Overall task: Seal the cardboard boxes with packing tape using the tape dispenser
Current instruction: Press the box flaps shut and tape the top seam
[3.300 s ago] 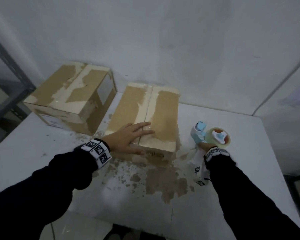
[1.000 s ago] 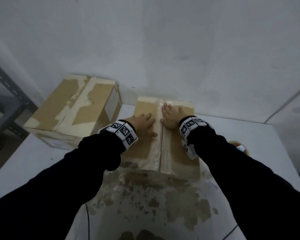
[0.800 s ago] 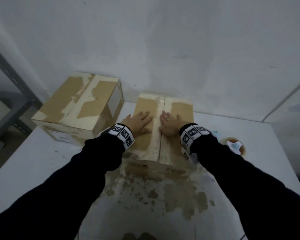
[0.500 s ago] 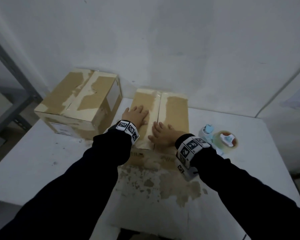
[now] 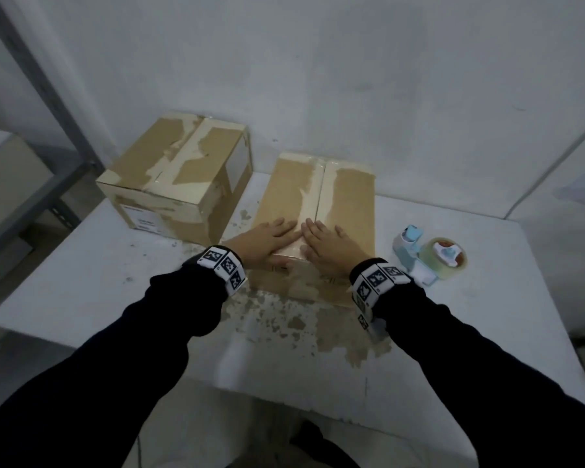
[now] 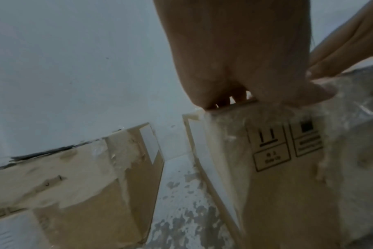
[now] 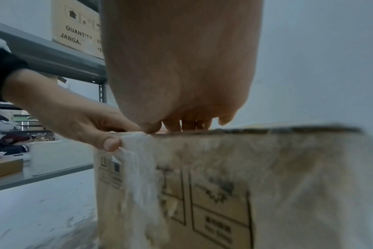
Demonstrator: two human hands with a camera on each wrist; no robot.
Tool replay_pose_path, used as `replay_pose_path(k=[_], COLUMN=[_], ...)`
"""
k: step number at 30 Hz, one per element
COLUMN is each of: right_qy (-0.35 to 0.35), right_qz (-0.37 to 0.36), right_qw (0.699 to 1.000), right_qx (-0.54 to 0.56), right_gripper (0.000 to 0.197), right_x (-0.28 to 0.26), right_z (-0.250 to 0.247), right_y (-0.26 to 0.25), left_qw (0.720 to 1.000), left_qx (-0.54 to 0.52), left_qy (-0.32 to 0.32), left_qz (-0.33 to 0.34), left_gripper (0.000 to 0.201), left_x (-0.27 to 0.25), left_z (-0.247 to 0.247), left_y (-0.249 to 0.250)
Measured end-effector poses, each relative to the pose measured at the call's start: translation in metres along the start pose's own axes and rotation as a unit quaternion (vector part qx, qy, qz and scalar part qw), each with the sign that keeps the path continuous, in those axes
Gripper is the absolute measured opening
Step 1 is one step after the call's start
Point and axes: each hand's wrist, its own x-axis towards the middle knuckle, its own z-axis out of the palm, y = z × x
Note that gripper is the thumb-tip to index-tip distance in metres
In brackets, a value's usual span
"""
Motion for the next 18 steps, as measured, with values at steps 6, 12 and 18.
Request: replay_pose_path(k=[6, 12, 18], right_qy=[0.058, 0.089, 0.130], right_qz=[-0.002, 0.026, 0.044], right_qw=[0.998, 0.995, 0.990], right_qx=[-0.027, -0.027, -0.020], right_gripper=[0.060, 0.059, 0.069], right_x=[-0.023, -0.025, -0.023], right_z=[0.030, 0.033, 0.048], right_y=[-0.012, -0.022, -0.027], left_qw=[0.999, 0.998, 0.995], left_qx=[0.021, -0.008, 0.048], left_qy=[0.016, 0.039, 0.068], left_qz=[-0.022, -0.047, -0.063], left_gripper=[0.065, 0.062, 0.054], left_x=[-0.005, -0.013, -0.010], left_z=[0.002, 0.009, 0.016], left_y=[0.013, 0.027, 0.031])
